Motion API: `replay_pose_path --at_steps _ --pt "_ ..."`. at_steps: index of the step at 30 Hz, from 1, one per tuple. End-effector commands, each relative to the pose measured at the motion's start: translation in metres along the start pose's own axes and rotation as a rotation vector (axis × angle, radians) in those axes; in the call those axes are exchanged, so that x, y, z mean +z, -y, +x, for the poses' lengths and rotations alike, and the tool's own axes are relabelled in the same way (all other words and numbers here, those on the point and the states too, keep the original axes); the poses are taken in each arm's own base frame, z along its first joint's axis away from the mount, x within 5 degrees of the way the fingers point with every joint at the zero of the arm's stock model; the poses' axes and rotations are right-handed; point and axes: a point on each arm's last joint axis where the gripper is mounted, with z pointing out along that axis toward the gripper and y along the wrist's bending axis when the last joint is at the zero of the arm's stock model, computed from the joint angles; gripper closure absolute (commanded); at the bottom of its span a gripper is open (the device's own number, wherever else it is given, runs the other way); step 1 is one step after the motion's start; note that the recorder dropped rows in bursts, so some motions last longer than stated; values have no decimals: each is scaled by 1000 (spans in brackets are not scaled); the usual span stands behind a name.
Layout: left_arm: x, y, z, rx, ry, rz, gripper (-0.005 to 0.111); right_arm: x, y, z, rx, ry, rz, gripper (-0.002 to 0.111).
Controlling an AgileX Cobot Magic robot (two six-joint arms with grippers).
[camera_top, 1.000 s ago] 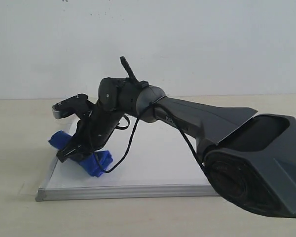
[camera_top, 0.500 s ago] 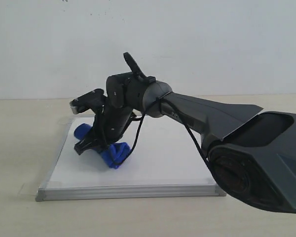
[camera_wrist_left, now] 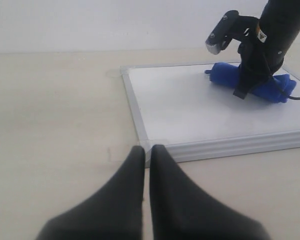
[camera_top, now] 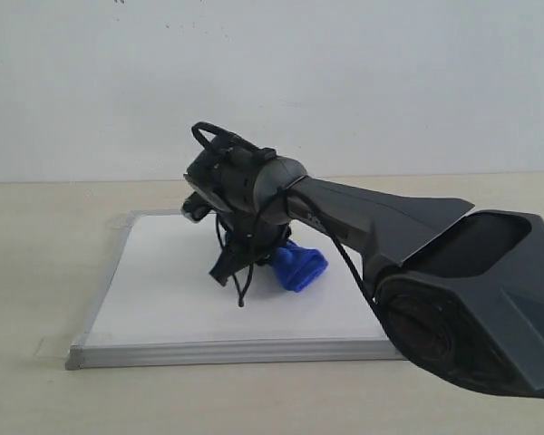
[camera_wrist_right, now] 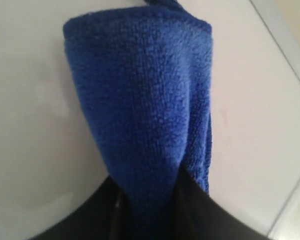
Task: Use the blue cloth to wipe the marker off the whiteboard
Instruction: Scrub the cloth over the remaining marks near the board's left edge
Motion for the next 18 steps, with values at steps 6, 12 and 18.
replay_pose_path --at_steps 6,12,18 --pt "0 0 -2 -9 12 1 103 -5 -41 -6 19 69 -467 109" --pt "0 0 -2 -9 12 1 103 -29 -67 -15 -15 196 -793 109" --pt "0 0 -2 -9 12 1 103 -44 -54 -19 8 225 -741 109"
